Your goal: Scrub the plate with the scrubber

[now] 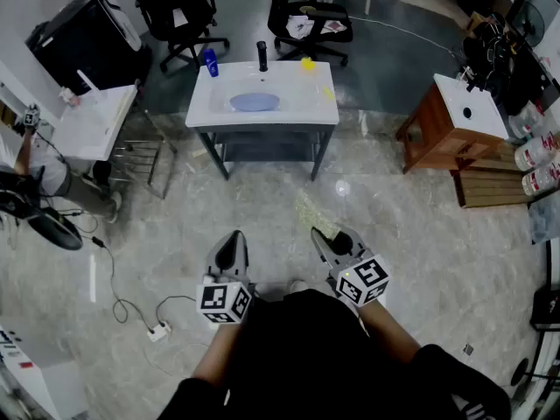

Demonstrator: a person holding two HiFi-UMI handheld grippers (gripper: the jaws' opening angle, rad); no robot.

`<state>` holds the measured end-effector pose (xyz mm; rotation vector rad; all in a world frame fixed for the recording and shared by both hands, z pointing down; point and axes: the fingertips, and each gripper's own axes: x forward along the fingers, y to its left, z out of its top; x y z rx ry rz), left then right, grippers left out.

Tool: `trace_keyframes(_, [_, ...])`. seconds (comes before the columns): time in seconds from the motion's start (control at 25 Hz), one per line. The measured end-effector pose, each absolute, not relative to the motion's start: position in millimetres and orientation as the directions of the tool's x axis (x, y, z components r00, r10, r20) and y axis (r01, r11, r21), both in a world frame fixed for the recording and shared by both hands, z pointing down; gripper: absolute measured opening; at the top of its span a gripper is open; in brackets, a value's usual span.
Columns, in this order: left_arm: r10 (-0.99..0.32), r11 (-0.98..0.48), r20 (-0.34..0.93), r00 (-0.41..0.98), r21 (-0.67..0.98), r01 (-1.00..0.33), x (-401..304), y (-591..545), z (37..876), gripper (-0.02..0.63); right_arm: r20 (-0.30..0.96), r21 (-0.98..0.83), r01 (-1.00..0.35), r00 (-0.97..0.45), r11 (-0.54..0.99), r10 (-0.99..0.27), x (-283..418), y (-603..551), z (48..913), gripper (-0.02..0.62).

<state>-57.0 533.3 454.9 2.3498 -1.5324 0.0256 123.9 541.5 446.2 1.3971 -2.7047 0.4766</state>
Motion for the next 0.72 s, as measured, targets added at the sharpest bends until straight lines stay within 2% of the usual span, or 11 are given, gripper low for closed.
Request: trace_keyframes(0.72, [-0.896,-0.348,0.207,0.394,0.226,-0.91,-35,515,473,0.005,0.197,-0.318,-0.789,-0.598,0.526,-0.777,154,520,473,0.061])
